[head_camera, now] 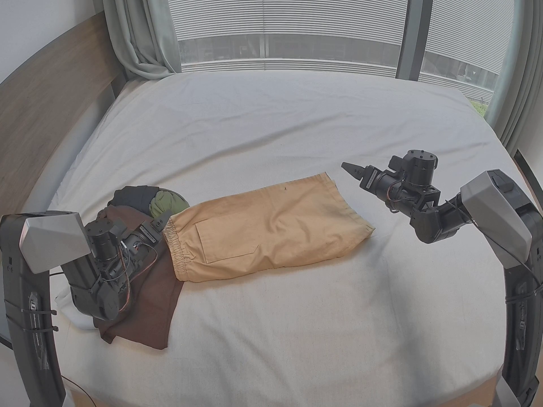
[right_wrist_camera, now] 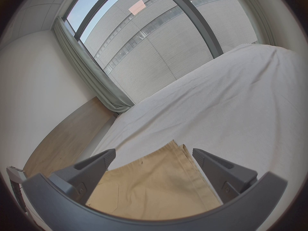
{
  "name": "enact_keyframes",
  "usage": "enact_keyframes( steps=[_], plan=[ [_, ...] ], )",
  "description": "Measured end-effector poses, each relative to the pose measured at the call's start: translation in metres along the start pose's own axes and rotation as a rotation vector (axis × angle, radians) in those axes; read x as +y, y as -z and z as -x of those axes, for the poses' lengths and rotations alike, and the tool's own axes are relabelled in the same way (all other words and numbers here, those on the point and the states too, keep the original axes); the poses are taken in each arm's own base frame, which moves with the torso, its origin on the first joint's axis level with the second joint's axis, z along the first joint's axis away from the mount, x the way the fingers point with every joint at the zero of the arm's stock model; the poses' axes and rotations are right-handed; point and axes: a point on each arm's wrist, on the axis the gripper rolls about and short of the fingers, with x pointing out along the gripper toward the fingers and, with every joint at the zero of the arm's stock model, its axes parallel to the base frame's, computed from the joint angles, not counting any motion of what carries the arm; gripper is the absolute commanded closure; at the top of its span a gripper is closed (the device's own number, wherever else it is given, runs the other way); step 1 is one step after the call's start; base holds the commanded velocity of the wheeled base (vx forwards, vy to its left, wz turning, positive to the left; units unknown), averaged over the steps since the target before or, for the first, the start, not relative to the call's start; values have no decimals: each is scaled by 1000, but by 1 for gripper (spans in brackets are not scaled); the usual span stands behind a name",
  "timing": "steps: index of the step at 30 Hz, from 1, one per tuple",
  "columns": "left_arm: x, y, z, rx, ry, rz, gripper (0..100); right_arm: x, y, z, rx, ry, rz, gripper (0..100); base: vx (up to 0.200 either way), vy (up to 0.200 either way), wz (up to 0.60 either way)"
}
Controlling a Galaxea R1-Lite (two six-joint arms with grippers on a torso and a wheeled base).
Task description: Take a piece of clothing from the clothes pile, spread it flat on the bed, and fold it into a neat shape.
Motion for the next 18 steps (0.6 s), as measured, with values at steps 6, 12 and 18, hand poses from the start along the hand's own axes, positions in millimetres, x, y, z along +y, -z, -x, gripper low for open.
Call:
enact_keyframes(
  steps=[6, 12, 18],
  plan=[
    [-8, -1, 6, 9, 10, 0, 0, 3, 8, 17, 48, 40, -12, 0, 0, 0, 0],
    [-23, -1, 14, 20, 37, -4, 0, 0, 21, 38, 97, 92, -24, 0, 0, 0, 0],
    [-35, 3, 20, 41, 61, -12, 0, -5, 32, 54, 123, 122, -32, 0, 0, 0, 0]
  ],
)
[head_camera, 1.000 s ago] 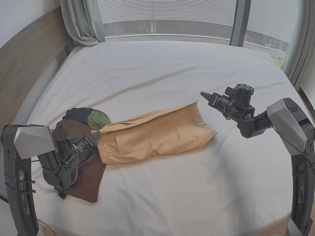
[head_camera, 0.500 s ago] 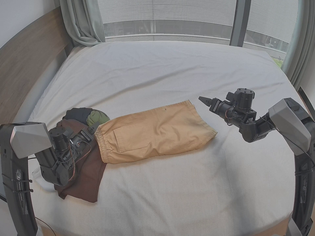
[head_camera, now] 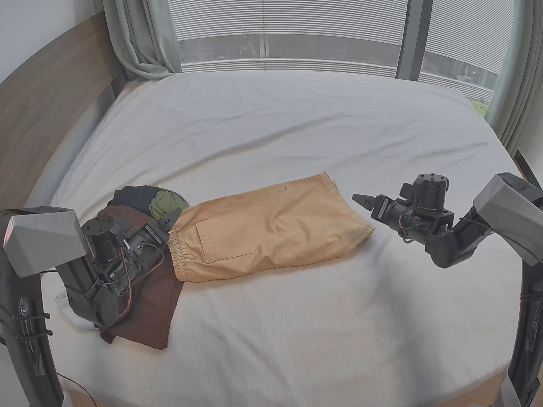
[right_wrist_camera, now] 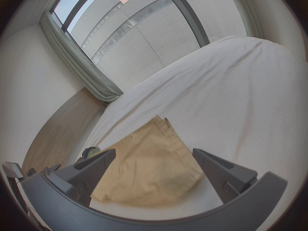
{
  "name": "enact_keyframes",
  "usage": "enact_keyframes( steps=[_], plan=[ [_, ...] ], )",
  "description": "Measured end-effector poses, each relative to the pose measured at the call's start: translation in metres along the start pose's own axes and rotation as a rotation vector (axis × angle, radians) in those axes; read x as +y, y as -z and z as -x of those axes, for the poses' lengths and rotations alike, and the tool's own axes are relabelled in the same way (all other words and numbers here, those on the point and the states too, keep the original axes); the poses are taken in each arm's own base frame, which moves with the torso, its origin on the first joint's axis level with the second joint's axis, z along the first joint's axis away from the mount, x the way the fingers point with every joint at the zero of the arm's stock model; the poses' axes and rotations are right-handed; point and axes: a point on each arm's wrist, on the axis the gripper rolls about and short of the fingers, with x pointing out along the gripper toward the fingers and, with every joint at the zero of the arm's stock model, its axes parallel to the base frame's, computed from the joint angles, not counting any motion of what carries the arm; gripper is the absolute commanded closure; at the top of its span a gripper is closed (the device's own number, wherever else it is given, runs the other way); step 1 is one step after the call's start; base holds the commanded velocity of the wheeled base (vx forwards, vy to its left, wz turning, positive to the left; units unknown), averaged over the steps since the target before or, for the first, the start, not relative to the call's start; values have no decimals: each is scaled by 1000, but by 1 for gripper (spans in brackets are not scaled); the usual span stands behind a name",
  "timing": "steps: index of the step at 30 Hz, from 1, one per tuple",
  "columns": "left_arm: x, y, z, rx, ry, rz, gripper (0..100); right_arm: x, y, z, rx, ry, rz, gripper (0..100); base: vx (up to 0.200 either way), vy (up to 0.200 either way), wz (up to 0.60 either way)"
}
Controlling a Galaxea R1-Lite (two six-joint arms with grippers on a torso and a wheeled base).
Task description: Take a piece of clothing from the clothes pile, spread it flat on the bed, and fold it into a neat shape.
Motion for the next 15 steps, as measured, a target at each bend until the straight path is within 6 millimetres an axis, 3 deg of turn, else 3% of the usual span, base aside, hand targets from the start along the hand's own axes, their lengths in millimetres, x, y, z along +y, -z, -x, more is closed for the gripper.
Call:
enact_keyframes(
  steps=[15],
  plan=[
    [-11, 11, 6, 39, 15, -38, 0, -24, 30, 10, 49, 49, -65, 0, 0, 0, 0]
  ],
)
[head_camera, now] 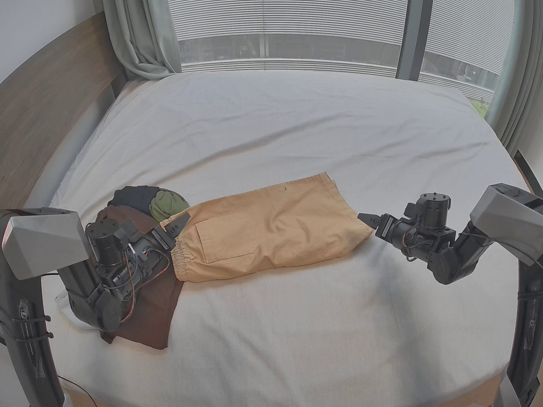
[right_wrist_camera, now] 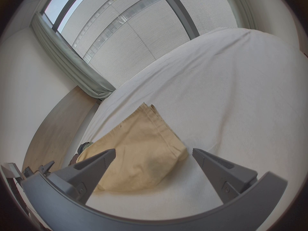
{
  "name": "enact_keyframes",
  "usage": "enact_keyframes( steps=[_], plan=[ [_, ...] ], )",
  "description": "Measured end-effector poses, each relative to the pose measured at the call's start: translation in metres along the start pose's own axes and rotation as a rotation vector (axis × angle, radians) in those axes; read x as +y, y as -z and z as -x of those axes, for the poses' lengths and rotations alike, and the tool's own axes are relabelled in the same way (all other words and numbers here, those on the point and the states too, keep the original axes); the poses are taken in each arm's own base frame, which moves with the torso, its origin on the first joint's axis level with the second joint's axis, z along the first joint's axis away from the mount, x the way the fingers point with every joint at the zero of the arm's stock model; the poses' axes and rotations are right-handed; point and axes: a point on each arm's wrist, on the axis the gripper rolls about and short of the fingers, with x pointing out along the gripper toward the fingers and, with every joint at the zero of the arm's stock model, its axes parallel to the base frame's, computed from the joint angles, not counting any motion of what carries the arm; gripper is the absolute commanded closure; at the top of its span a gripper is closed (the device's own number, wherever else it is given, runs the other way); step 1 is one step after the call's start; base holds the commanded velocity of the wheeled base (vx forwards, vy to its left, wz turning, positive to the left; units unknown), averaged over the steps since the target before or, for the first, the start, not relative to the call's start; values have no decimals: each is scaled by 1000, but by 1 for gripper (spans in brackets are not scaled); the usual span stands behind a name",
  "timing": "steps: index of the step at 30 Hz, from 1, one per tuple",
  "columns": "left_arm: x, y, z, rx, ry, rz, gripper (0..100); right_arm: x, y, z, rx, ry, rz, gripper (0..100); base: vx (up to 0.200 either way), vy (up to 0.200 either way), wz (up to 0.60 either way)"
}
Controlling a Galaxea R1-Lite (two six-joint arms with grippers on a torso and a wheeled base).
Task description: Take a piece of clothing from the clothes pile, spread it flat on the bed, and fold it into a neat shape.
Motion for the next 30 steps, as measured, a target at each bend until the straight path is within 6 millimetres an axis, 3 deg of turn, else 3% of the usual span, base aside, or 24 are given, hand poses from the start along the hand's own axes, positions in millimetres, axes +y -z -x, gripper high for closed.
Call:
enact_keyframes(
  steps=[16, 30],
  plan=[
    [1, 4, 1, 14, -7, -23, 0, -17, 33, -20, 43, 11, -43, 0, 0, 0, 0],
    [2, 5, 1, 19, -11, -21, 0, -14, 47, -54, 15, 0, -38, 0, 0, 0, 0]
  ],
)
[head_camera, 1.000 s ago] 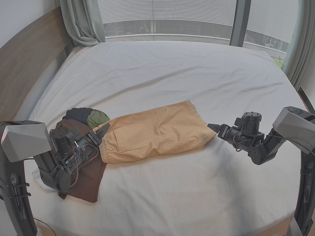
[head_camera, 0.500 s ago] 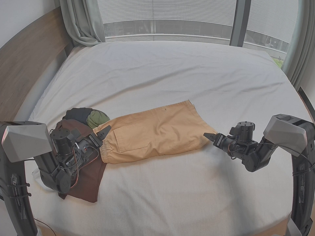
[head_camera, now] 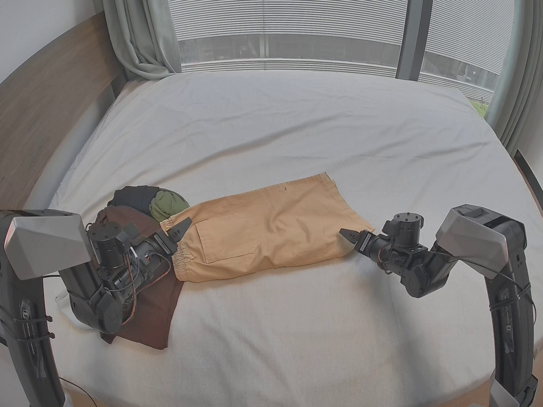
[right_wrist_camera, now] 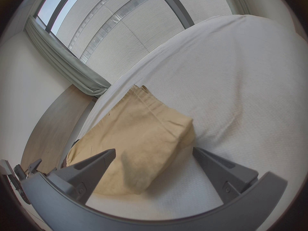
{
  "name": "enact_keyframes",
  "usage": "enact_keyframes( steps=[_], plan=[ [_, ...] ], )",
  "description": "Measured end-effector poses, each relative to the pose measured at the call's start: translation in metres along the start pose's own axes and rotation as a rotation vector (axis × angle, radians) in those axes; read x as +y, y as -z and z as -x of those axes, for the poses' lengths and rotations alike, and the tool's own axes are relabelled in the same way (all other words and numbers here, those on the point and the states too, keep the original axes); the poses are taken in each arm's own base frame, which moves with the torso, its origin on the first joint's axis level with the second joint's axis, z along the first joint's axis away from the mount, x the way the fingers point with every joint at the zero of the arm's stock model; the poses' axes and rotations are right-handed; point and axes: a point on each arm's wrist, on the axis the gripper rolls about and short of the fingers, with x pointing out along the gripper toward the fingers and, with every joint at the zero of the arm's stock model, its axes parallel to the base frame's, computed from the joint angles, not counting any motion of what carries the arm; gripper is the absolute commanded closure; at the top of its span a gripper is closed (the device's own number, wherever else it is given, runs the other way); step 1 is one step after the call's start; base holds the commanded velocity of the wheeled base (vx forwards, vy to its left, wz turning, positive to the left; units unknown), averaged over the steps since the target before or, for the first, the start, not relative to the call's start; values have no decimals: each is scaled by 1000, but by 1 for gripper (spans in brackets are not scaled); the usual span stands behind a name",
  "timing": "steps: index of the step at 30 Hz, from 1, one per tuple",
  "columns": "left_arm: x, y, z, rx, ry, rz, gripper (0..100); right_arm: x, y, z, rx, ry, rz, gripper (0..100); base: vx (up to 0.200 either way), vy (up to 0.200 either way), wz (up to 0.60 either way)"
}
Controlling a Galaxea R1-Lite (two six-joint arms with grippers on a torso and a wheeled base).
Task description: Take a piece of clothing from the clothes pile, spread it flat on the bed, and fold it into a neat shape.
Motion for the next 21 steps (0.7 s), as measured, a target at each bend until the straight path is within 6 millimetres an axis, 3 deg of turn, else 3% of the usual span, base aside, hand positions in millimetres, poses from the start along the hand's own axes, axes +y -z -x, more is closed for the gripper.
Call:
enact_keyframes(
  steps=[12, 13, 21],
  plan=[
    [3, 1, -1, 3, -7, 1, 0, 8, 7, -19, -27, -41, -90, 0, 0, 0, 0],
    [3, 1, -1, 3, -7, 1, 0, 7, 8, -20, -26, -41, -91, 100, 0, 0, 0],
    [4, 2, -1, 4, -9, 1, 0, 5, 13, -21, -11, -32, -95, 100, 0, 0, 0]
  ],
)
